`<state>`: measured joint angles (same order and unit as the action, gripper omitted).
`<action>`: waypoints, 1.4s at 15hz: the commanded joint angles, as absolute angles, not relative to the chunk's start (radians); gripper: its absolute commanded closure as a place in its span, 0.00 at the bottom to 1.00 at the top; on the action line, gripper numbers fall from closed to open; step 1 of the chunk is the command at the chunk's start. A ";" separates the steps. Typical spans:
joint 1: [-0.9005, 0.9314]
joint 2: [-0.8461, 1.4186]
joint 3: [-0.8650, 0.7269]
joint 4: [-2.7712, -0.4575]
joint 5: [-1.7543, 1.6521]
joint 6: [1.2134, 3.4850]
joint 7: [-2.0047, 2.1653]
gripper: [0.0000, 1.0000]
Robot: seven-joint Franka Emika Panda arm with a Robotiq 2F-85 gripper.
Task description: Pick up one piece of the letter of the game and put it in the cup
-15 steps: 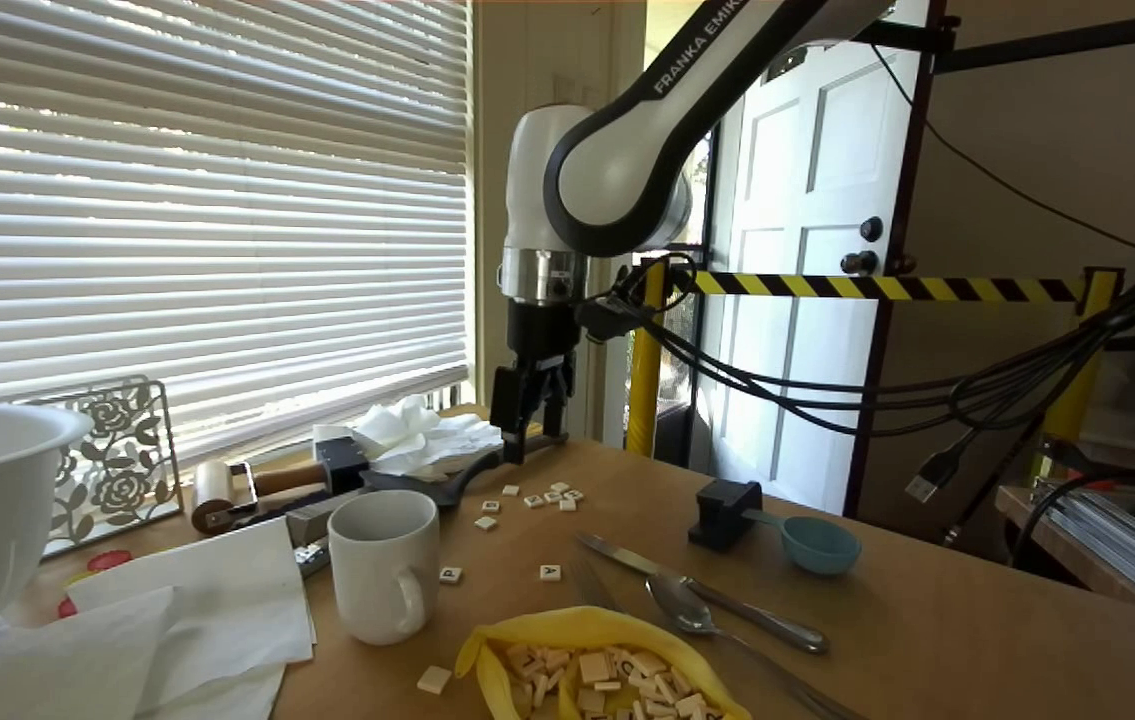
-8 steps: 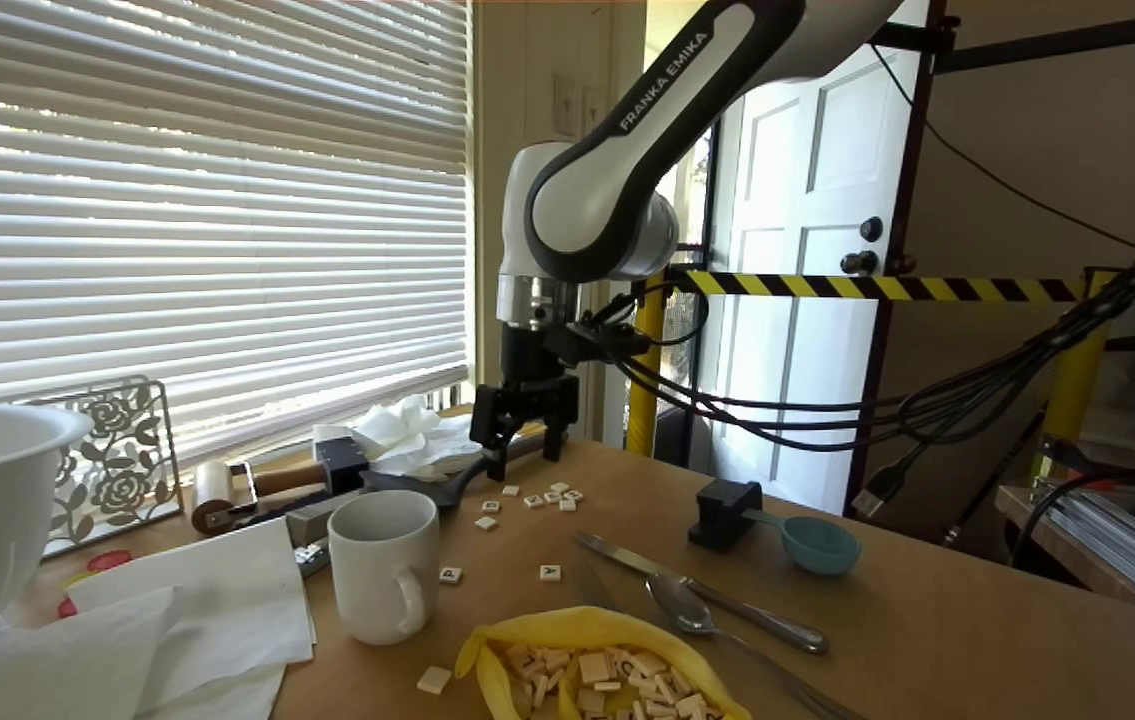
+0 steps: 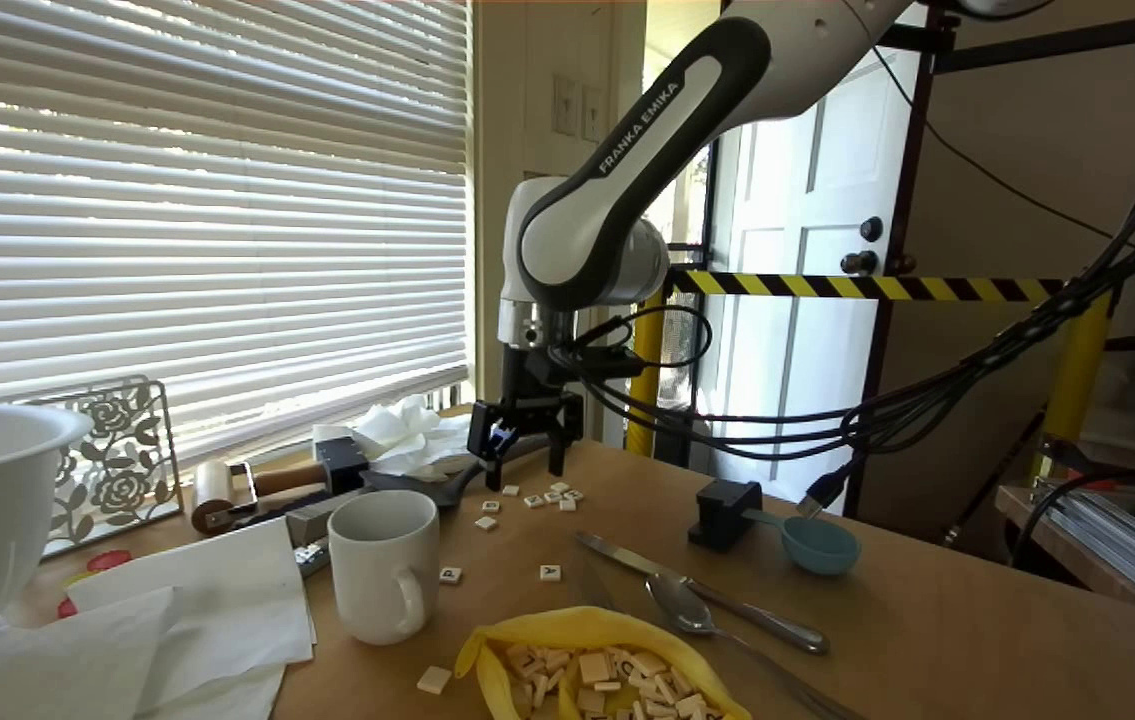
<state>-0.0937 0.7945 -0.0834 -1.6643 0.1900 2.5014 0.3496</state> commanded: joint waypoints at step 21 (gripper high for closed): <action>-0.117 0.846 -0.024 -1.596 0.248 2.508 0.313 0.00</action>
<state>-0.1000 0.8359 -0.0459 -1.6163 0.2012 2.5041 0.3410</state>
